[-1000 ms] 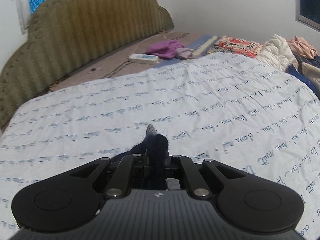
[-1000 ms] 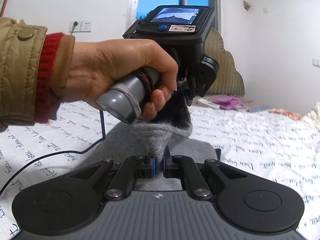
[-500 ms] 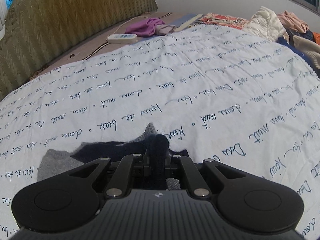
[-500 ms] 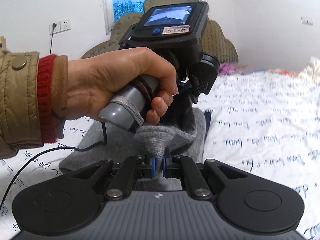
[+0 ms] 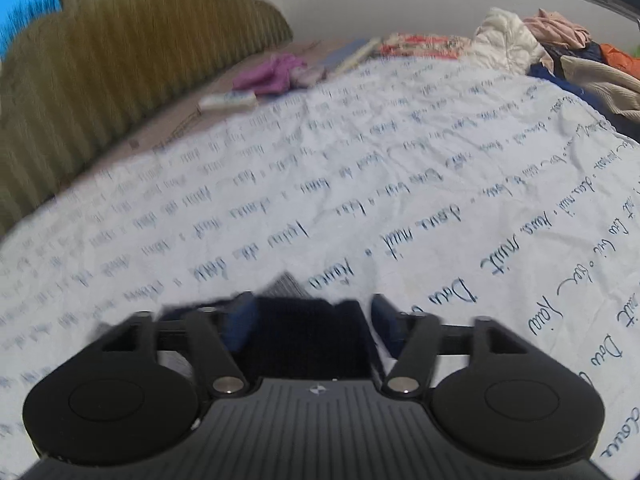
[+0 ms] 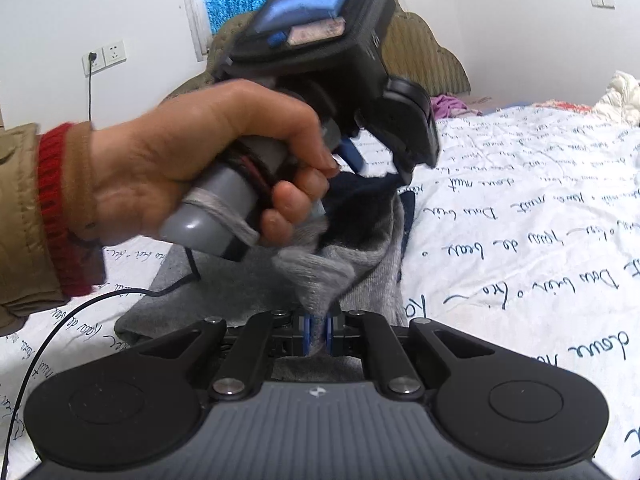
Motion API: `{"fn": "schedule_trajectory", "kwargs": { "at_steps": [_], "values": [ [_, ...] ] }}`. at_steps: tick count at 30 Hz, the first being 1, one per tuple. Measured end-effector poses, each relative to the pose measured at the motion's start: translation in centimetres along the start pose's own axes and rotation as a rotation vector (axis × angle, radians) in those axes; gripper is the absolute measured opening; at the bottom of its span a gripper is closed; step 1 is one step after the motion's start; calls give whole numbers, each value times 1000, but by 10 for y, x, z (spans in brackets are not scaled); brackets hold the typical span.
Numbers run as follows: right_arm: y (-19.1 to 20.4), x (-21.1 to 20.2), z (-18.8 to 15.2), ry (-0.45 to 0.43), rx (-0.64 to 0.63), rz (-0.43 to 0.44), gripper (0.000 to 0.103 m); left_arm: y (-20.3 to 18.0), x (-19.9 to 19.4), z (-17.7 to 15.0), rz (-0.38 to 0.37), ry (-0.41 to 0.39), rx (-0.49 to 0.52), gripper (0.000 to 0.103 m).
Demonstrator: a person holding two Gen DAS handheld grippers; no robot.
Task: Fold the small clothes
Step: 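Lower the folded end onto the sweater and open the left gripper while the right gripper holds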
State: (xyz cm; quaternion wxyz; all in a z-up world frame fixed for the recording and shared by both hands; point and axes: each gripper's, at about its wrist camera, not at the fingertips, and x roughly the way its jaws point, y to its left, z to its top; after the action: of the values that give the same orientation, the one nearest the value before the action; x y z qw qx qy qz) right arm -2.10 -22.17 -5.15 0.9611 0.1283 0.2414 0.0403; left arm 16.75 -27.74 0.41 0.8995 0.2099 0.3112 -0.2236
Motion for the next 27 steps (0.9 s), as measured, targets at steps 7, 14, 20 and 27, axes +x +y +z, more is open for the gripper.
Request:
{"fn": "schedule_trajectory", "kwargs": {
  "at_steps": [7,14,20,27],
  "values": [
    [-17,9,3,75,82,56,9,42,-68,-29,115,-128,-15,95],
    [-43,14,7,108,240,115,25,81,-111,-113,200,-111,-42,99],
    [-61,17,16,77,352,157,27,95,-113,-147,166,-44,-136,99],
    [-72,24,17,124,364,165,14,100,-116,-146,158,-60,-142,99]
  ]
}}
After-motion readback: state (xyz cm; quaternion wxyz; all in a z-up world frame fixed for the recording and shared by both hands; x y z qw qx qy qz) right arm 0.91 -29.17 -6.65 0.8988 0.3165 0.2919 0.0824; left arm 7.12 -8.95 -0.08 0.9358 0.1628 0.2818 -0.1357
